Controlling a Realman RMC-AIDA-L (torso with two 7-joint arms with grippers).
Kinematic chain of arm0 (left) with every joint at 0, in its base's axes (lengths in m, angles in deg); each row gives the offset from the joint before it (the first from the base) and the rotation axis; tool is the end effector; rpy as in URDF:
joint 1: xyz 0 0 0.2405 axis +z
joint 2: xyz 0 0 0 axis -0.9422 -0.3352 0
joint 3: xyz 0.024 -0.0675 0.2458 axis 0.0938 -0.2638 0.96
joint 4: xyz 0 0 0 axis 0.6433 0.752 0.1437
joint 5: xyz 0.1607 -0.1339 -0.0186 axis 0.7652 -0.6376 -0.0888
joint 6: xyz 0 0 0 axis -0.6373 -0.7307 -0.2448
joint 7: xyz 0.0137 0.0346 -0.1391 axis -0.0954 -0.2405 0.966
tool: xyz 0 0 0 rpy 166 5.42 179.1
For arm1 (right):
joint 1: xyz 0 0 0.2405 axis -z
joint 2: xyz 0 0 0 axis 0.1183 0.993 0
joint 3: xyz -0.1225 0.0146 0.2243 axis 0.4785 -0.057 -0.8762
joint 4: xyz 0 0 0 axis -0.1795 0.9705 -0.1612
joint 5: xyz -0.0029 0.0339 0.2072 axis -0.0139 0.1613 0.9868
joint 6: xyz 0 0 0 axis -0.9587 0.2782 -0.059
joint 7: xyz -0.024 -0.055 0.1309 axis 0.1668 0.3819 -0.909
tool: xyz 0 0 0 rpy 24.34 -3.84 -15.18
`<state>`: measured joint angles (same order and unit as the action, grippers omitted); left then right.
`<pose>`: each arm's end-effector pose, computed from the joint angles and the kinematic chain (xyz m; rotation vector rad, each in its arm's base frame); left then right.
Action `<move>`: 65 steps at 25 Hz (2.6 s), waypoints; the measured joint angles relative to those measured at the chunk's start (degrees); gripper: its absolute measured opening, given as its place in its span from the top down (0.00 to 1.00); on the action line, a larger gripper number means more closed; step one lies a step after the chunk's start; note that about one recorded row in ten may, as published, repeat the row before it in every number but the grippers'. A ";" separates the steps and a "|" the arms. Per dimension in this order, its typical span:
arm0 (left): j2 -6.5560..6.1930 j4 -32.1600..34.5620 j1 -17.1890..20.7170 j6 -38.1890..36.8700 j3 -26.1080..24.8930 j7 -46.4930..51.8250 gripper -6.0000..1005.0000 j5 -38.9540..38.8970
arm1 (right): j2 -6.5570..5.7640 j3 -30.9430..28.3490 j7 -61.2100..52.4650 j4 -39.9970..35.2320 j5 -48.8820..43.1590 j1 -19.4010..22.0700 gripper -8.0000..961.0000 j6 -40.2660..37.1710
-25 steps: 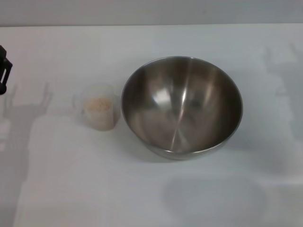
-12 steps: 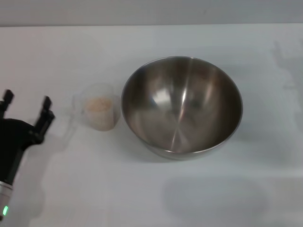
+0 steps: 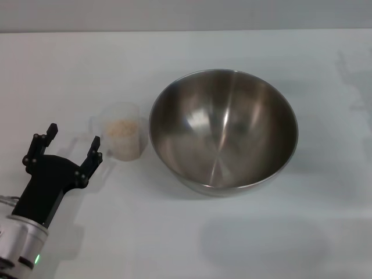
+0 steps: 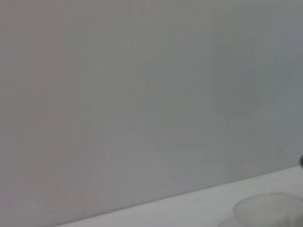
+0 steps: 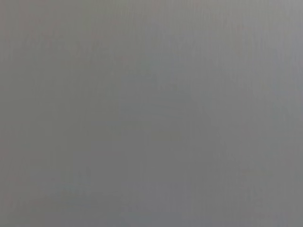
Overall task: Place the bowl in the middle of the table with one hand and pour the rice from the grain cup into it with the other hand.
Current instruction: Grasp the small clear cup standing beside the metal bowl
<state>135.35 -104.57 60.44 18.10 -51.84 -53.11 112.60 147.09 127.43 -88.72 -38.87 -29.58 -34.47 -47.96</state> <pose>-0.3185 0.2285 -0.0797 -1.7984 -0.4137 -0.5737 0.2902 0.3505 0.0442 -1.3732 0.1755 0.8088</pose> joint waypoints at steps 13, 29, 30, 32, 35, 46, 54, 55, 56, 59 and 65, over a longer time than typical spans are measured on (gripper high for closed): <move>0.00 -0.34 -1.96 3.19 -1.74 -0.05 0.17 0.03 | -0.16 -0.06 0.00 0.73 0.00 0.34 0.23 0.00; 0.00 0.41 -5.73 7.68 -4.13 -0.03 0.17 0.03 | -0.36 -0.06 0.00 0.83 0.02 -0.23 0.23 0.35; 0.01 0.46 -6.00 7.93 -4.25 -0.03 0.17 0.04 | -0.41 -0.05 0.00 0.83 0.02 -0.39 0.23 0.43; 0.00 0.57 -6.40 8.50 -4.87 -0.01 0.17 0.03 | -0.44 -0.05 0.00 0.83 0.02 -0.50 0.23 0.46; 0.00 0.79 -7.27 9.51 -6.10 0.27 0.17 0.03 | -0.52 -0.05 0.00 0.83 0.02 -0.79 0.23 0.52; 0.04 1.07 -8.94 11.43 -8.61 0.55 0.18 0.03 | -0.69 -0.05 0.00 0.86 0.03 -1.54 0.23 0.84; 0.07 1.11 -9.50 12.43 -9.08 0.56 0.18 0.03 | -0.68 -0.05 0.00 0.75 0.38 -1.80 0.23 1.43; 0.09 0.98 -9.72 13.42 -9.05 0.56 0.18 0.03 | -0.68 -0.05 0.00 0.64 0.40 -1.80 0.23 1.44; 0.09 0.92 -9.73 13.56 -9.01 0.57 0.19 0.03 | -0.68 -0.05 0.00 0.64 0.40 -1.80 0.23 1.44; 0.09 0.57 -9.82 14.00 -8.69 0.57 0.25 0.13 | -0.68 -0.05 0.00 0.56 0.41 -1.79 0.23 1.44; 0.09 0.33 -9.84 14.03 -8.50 0.64 0.51 0.47 | -0.68 -0.05 0.00 0.55 0.42 -1.69 0.23 1.44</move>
<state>135.44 -104.24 50.60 32.13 -60.34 -52.46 113.07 146.40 127.38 -88.72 -38.32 -29.16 -36.16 -46.52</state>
